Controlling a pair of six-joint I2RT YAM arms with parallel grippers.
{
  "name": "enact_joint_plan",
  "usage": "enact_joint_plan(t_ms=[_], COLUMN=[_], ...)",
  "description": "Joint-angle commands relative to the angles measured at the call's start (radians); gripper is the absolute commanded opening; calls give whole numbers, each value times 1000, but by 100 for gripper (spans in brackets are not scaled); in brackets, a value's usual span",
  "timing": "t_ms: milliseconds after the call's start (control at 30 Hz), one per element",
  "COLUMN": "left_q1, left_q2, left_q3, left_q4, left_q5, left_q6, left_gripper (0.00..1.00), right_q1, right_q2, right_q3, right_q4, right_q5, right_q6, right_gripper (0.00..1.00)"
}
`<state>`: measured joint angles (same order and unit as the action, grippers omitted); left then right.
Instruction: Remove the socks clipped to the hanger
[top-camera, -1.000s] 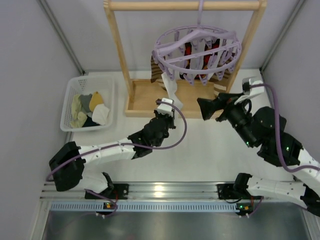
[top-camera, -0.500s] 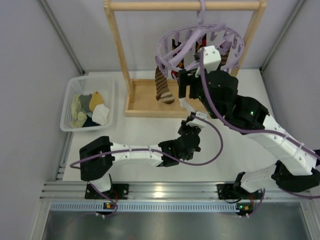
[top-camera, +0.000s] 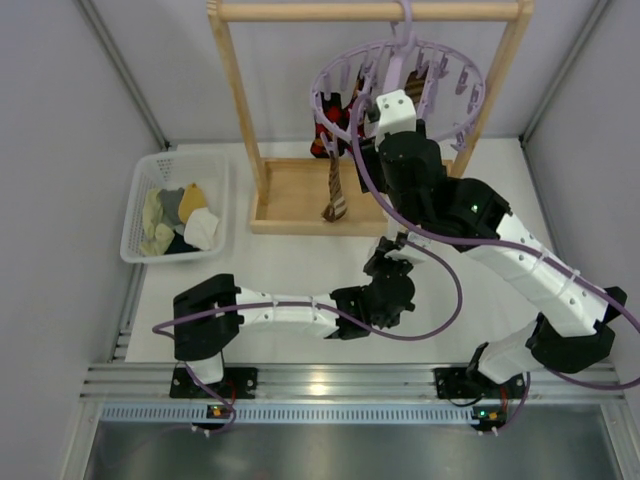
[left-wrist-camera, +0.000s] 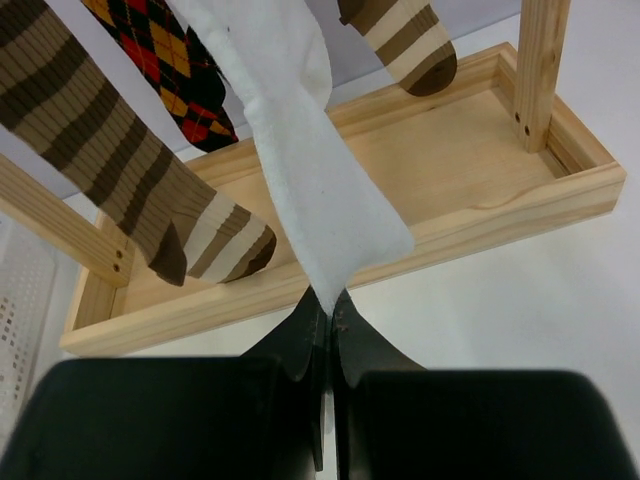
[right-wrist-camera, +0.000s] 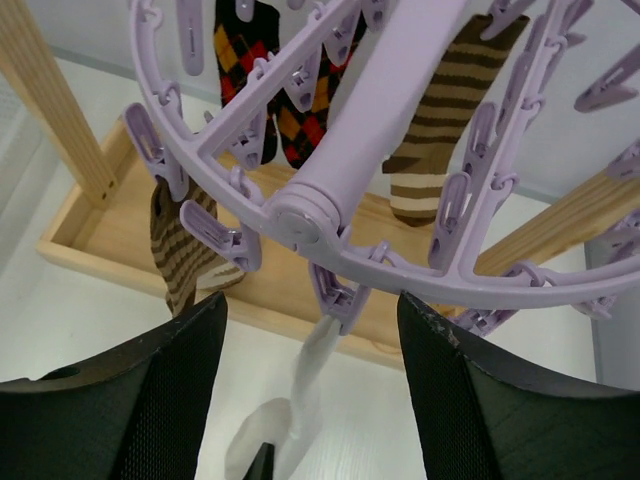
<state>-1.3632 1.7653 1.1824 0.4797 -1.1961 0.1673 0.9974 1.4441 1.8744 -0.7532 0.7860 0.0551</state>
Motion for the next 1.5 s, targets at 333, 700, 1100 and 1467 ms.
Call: enact_joint_plan(t_ms=[333,700,1100,1467], left_q1=[-10,-11,-28,-36], left_q2=[25,49,46,33], left_q3=[78,97,109,97], left_q4=[51,50,51,51], left_q5=[-26,-16,-19,-14], left_q6=[32,28,38,37], left_gripper=[0,0,0,0], right_q1=[-75,-57,-57,-62], right_q2=[1,-105,-11,4], right_q3=[8,-136,-75,-138], right_q4=[-40,18,100,239], right_q5=[-30,-47,8,91], right_q6=[31,95,37,5], right_gripper=[60,57,57,51])
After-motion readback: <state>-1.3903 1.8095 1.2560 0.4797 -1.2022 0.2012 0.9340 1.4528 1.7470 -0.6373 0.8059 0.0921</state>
